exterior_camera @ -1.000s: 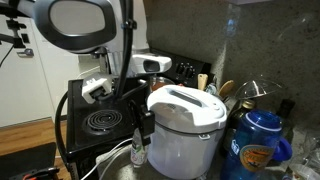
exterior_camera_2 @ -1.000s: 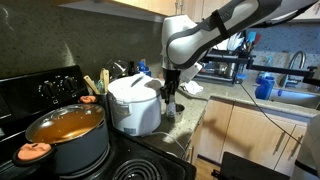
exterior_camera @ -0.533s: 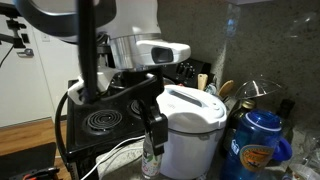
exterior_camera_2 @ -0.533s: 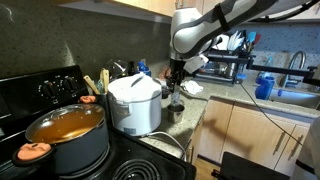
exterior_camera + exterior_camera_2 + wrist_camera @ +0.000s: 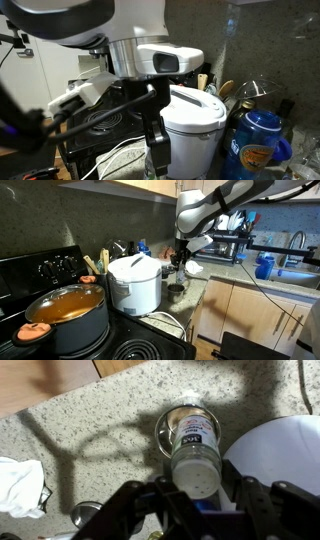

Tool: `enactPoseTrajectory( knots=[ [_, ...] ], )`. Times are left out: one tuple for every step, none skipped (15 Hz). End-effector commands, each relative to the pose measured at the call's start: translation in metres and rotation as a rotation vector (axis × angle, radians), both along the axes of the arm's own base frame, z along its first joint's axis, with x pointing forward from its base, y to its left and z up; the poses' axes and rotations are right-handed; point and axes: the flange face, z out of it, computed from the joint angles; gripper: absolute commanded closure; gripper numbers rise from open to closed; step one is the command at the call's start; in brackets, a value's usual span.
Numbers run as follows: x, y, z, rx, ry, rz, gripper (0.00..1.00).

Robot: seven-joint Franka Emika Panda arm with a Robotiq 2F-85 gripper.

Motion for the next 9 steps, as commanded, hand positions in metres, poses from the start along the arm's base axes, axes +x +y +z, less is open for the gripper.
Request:
enactPoseTrajectory(
  knots=[
    [0.002, -0.007, -0.009, -0.006, -0.006, -0.051, 0.74],
    [0.002, -0.008, -0.013, -0.005, -0.012, -0.057, 0.74],
    [0.004, -0.009, -0.015, -0.003, -0.02, -0.07, 0.74],
    [0.006, -0.01, -0.017, -0.003, -0.027, -0.077, 0.74],
    [0.009, -0.01, -0.018, -0.005, -0.033, -0.087, 0.74],
    [0.011, -0.01, -0.02, -0.007, -0.039, -0.091, 0.74],
    [0.012, -0.01, -0.022, -0.009, -0.048, -0.101, 0.74],
    [0.014, -0.01, -0.025, -0.009, -0.056, -0.104, 0.74],
    [0.015, -0.01, -0.027, -0.013, -0.071, -0.113, 0.74]
  ],
)
